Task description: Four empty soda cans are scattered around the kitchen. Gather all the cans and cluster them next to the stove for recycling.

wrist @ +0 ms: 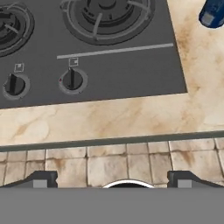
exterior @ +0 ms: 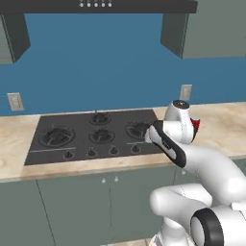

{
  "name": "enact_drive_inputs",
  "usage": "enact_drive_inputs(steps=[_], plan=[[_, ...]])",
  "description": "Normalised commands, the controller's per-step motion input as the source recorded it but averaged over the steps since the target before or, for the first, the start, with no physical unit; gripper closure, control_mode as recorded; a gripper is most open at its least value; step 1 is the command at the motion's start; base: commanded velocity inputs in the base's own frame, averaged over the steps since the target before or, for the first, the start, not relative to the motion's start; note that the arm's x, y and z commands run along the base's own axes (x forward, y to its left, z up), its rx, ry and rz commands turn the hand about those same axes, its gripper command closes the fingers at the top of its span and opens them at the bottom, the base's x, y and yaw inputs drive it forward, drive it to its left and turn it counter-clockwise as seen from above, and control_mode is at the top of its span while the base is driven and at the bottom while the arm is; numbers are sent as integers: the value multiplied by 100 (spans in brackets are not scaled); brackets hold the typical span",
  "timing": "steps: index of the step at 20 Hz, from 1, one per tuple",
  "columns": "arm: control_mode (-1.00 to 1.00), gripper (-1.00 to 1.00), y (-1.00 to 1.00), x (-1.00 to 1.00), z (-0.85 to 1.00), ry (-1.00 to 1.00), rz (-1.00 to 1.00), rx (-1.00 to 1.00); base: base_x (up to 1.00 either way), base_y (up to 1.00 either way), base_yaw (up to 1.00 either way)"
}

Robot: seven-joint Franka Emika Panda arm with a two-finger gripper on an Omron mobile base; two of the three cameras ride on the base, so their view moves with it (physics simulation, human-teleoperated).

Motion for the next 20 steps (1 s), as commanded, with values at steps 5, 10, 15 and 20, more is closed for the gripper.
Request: enact_drive_inputs(steps=[5,10,15,20], plan=[[100,-100,0,0,0,0,0,0,0,54,25],[100,-100,0,0,0,0,0,0,0,35,66],[100,-100,0,0,0,0,0,0,0,29,75],[100,-100,0,0,0,0,0,0,3,25,76]])
